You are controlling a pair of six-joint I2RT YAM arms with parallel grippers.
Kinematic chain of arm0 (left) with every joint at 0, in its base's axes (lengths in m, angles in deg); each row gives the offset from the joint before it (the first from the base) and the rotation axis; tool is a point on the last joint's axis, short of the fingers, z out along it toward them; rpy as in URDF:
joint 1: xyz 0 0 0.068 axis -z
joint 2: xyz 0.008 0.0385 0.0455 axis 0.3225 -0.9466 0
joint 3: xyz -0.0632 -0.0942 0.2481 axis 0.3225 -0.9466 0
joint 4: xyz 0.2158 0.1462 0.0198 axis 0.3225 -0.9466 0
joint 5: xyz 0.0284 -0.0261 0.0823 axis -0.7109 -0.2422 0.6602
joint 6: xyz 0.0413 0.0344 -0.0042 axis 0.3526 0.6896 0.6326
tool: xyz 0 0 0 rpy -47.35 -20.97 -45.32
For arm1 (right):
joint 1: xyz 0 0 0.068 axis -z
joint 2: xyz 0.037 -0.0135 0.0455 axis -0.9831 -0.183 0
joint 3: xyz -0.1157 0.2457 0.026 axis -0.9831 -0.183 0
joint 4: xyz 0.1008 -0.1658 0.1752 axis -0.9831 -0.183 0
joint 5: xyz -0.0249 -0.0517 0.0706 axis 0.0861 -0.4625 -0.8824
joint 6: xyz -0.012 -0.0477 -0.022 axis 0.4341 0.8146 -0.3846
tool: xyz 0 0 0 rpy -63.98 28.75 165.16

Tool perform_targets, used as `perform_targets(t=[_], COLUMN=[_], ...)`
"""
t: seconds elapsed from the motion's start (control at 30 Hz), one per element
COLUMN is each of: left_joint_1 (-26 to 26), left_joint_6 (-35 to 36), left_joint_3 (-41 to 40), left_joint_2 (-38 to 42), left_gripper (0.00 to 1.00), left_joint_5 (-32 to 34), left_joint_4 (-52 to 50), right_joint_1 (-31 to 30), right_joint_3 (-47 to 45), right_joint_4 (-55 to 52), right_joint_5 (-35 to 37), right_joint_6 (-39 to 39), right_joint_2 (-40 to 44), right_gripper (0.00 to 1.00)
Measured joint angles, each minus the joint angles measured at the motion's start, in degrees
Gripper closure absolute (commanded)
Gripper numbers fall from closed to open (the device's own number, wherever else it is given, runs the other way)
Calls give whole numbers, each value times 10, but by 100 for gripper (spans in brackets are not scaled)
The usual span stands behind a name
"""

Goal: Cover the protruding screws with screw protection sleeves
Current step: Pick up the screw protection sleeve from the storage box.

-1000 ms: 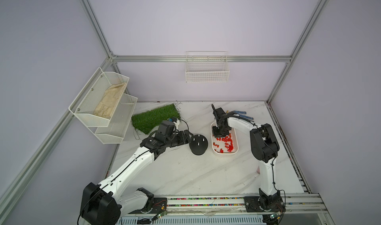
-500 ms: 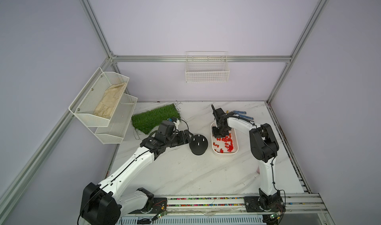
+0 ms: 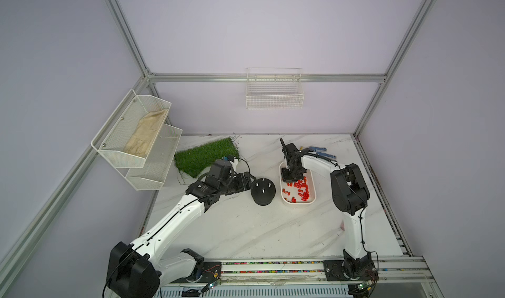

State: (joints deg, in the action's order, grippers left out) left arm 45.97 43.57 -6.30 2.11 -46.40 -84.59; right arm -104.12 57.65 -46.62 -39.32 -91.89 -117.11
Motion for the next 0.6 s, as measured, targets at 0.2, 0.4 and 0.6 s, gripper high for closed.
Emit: perform_targets(t=[0.2, 0.4, 0.6], left_joint_1=[0, 0, 0], left_joint_6=[0, 0, -6], left_joint_3=[0, 0, 0], left_joint_2=[0, 0, -3], left_gripper=[17, 30, 35], left_joint_5=[1, -4, -27], left_joint_4=[0, 9, 43], right_joint_1=[0, 3, 6], right_joint_3=[-24, -38, -49], right_joint_4=[10, 23, 53], right_joint_5=[0, 0, -8], right_joint_6=[-5, -17, -35], right_joint_2=[34, 124, 227], right_gripper=[90, 90, 90])
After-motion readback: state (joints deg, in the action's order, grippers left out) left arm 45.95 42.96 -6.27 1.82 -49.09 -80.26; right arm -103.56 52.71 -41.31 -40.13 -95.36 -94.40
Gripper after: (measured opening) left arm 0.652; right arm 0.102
